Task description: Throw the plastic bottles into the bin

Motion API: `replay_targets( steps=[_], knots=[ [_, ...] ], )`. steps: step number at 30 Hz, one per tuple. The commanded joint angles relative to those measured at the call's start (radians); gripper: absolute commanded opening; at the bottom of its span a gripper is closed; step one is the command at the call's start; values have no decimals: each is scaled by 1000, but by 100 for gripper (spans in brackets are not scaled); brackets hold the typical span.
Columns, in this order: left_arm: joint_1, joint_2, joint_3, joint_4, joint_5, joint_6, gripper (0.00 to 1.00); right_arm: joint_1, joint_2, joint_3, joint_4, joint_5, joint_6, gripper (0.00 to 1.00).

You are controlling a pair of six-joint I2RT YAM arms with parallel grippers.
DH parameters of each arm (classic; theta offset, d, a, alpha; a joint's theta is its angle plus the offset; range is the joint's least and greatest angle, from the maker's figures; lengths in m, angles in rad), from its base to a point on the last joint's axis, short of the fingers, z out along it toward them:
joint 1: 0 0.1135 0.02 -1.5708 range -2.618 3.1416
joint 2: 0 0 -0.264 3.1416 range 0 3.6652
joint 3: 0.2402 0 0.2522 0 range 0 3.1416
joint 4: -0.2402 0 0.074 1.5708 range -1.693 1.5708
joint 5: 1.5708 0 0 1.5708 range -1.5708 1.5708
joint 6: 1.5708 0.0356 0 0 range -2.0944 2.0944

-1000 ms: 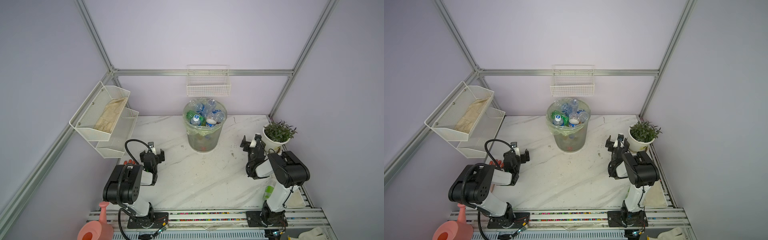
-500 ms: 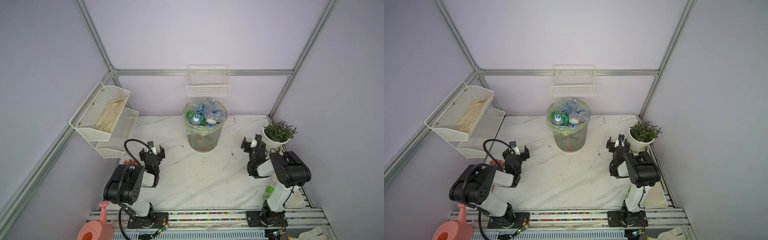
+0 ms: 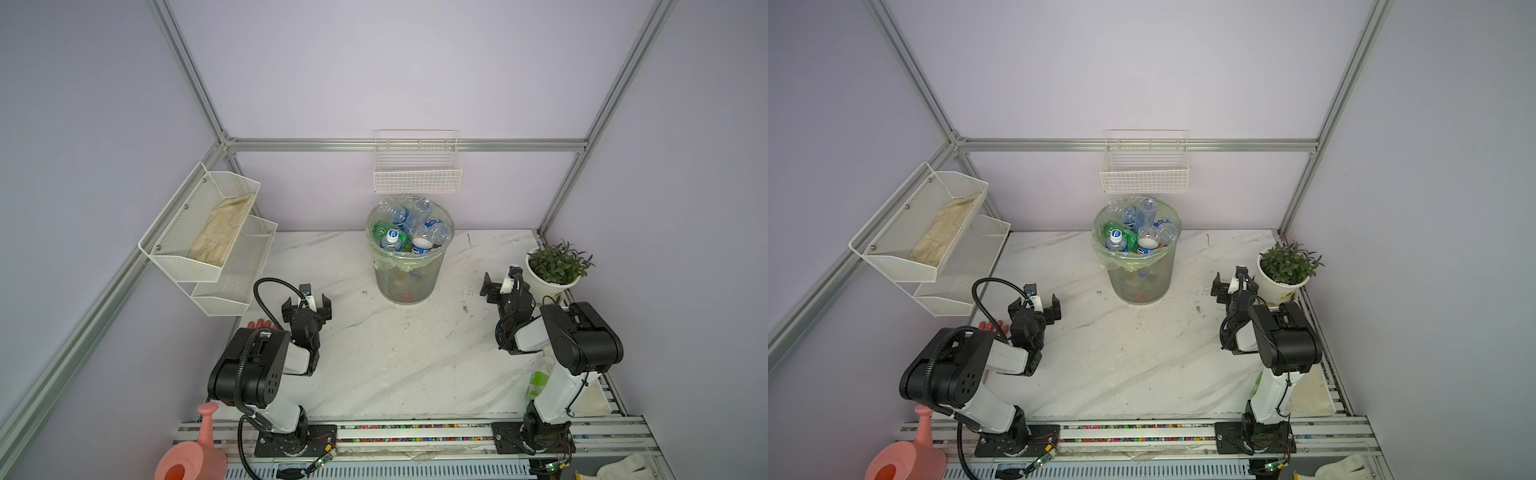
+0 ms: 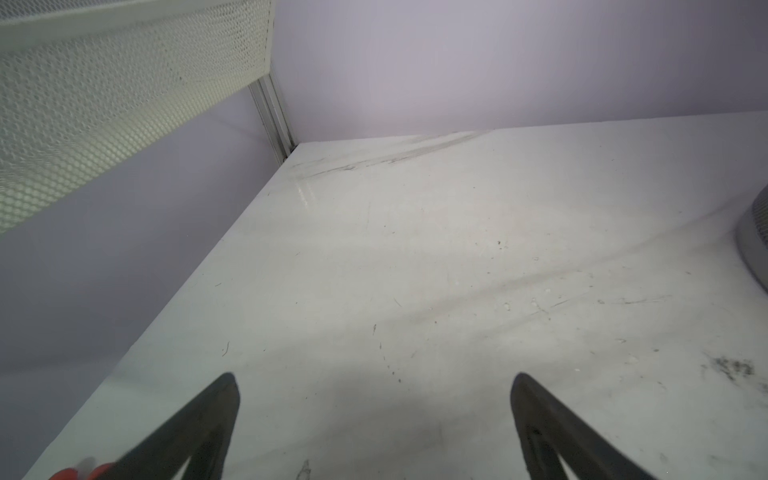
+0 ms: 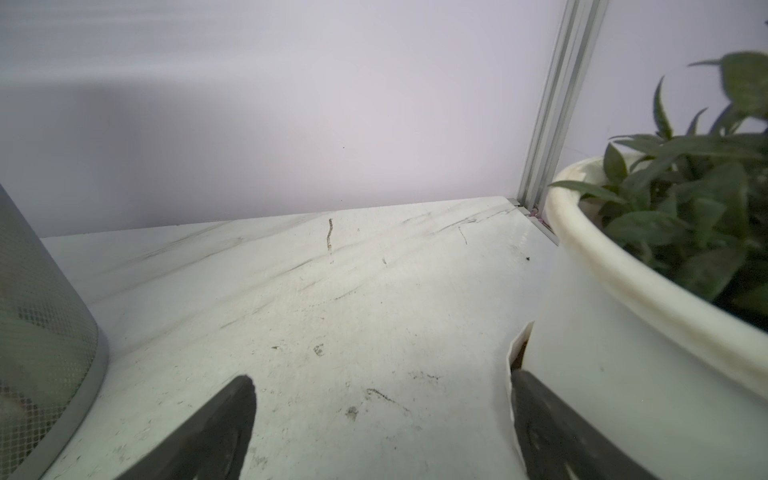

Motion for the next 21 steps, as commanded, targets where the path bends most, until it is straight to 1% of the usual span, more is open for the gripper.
replay_targets(
  steps=[1, 6, 21],
  knots=[
    [18, -24, 71, -56, 70, -24, 100, -5, -28, 0, 8, -1, -12, 98],
    [19, -29, 71, -61, 68, -25, 100, -4, -30, -3, 13, 7, -11, 97],
    [16, -29, 62, -45, 59, -22, 100, -10, -26, 7, -9, -27, 9, 98]
  ],
)
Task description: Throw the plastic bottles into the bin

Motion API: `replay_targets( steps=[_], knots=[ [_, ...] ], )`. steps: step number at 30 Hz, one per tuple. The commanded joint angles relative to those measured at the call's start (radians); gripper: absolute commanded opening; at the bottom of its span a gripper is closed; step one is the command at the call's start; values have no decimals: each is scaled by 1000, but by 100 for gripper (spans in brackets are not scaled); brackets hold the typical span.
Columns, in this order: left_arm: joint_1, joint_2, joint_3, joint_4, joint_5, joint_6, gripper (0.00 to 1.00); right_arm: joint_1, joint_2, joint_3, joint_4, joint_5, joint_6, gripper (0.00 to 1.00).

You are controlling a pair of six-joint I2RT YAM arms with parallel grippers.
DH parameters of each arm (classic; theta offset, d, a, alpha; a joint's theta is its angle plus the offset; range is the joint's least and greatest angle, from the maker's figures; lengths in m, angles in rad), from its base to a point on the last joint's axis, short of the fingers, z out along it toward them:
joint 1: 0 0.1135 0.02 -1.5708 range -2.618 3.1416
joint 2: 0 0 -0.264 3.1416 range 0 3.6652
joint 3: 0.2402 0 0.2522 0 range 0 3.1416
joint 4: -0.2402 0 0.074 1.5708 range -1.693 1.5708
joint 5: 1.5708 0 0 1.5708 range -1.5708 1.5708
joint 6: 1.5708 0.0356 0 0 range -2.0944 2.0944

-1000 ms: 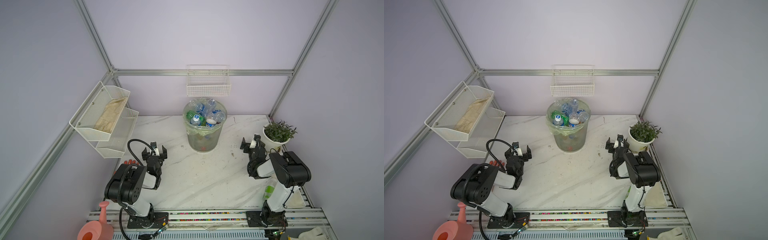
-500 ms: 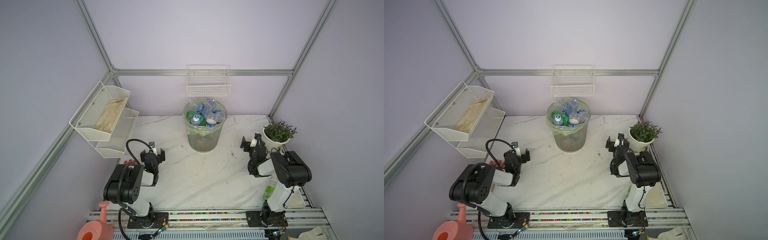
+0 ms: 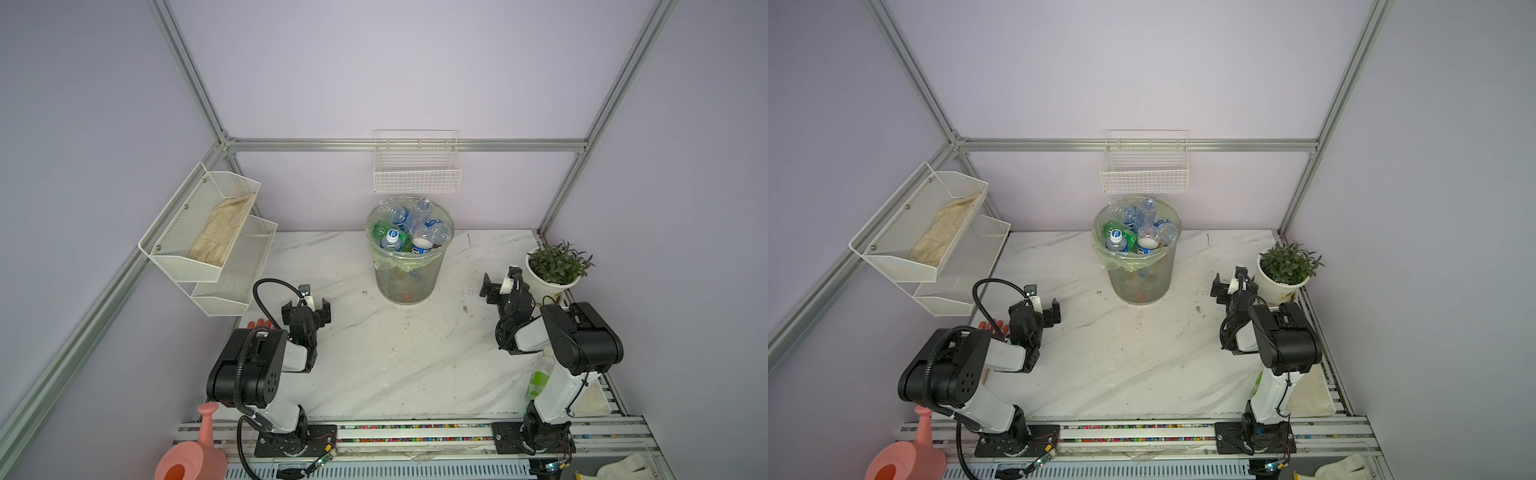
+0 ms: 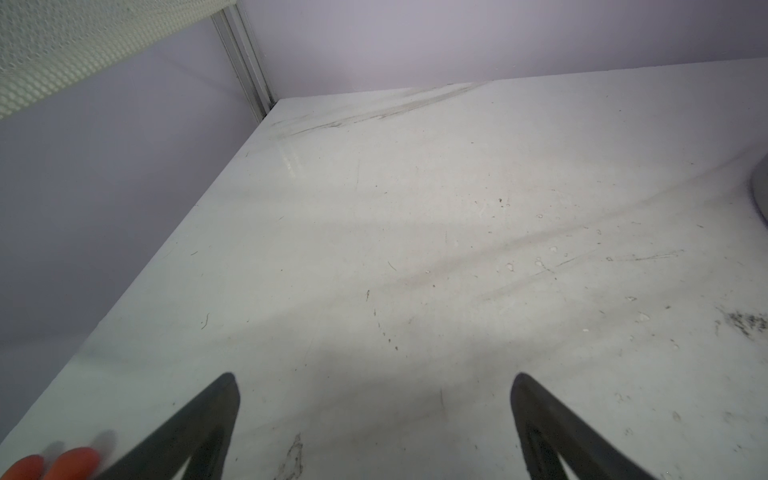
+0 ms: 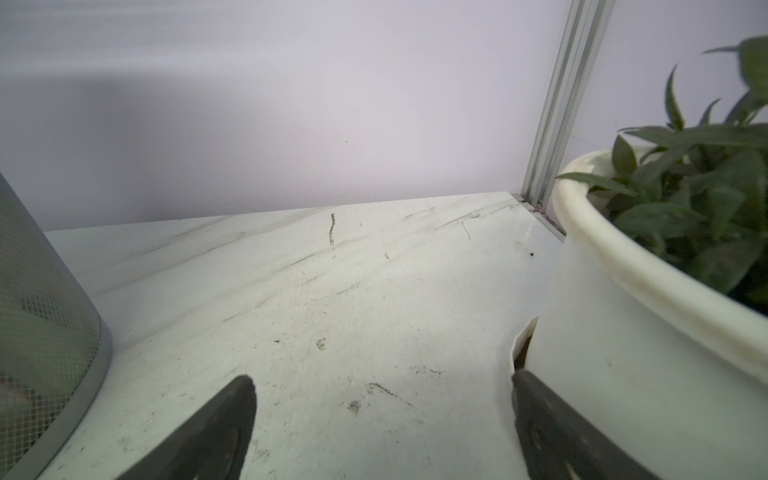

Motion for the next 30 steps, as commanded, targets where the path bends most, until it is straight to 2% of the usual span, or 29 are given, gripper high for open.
replay_targets(
  steps=[1, 30],
  knots=[
    [2, -27, 54, 33, 4, -12, 100, -7, -26, 7, 1, -14, 5, 97],
    [2, -27, 54, 33, 4, -12, 100, -8, -29, -1, 15, -6, -9, 97]
  ],
)
